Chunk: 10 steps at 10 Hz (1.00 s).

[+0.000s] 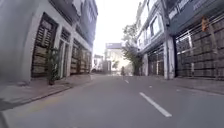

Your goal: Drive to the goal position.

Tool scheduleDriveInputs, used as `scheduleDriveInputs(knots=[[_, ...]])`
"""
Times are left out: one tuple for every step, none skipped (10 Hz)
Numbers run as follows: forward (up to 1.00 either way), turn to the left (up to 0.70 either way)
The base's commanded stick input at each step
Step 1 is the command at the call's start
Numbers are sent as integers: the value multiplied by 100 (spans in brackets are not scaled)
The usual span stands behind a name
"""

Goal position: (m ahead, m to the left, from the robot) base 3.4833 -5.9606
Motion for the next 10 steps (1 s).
scheduleDriveInputs(knots=[[100, 0], [100, 0], [100, 0], [100, 0], [100, 0], [100, 0], [100, 0], [100, 0], [100, 0], [100, 0]])
